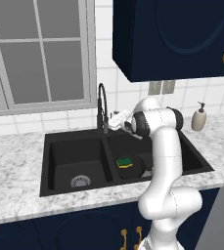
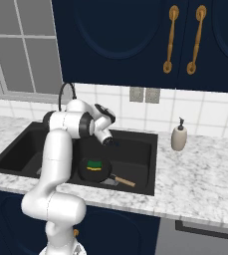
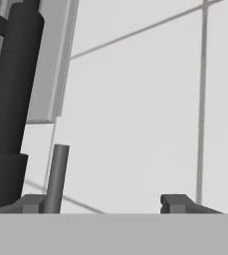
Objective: Pick the pan and sponge and place them into the sink. Then turn on the water.
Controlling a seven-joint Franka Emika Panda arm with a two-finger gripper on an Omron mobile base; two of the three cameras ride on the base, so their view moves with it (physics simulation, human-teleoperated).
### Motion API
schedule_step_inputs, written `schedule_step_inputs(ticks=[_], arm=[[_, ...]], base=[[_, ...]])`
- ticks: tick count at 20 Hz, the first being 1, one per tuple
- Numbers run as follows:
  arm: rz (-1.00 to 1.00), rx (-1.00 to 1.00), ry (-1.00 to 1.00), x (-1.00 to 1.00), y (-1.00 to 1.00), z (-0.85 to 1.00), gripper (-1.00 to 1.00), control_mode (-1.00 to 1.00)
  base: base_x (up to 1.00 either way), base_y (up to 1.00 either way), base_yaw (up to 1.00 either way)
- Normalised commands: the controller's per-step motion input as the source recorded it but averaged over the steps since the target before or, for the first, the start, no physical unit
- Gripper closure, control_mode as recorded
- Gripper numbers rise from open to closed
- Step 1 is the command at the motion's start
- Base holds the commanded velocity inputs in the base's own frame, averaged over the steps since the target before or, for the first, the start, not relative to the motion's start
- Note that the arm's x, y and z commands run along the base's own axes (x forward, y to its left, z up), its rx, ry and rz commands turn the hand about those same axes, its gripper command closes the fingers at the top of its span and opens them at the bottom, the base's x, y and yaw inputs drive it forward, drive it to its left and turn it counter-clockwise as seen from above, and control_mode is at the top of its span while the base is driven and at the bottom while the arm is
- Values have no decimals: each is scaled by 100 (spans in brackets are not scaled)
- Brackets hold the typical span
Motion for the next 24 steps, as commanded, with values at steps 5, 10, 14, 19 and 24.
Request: schedule_step_inputs(ticks=[5, 10, 14, 19, 24], arm=[[-5, 2, -3, 0, 12, -13, -100, -100], [-5, 1, 0, -2, 2, -6, -100, -100], [-3, 3, 0, -17, 10, -12, -100, -100], [-1, 3, 0, 0, 17, 0, -100, -100], [-1, 3, 0, 12, 6, 0, -100, -100]], base=[[0, 0, 0], [0, 0, 0], [0, 0, 0], [0, 0, 0], [0, 0, 0]])
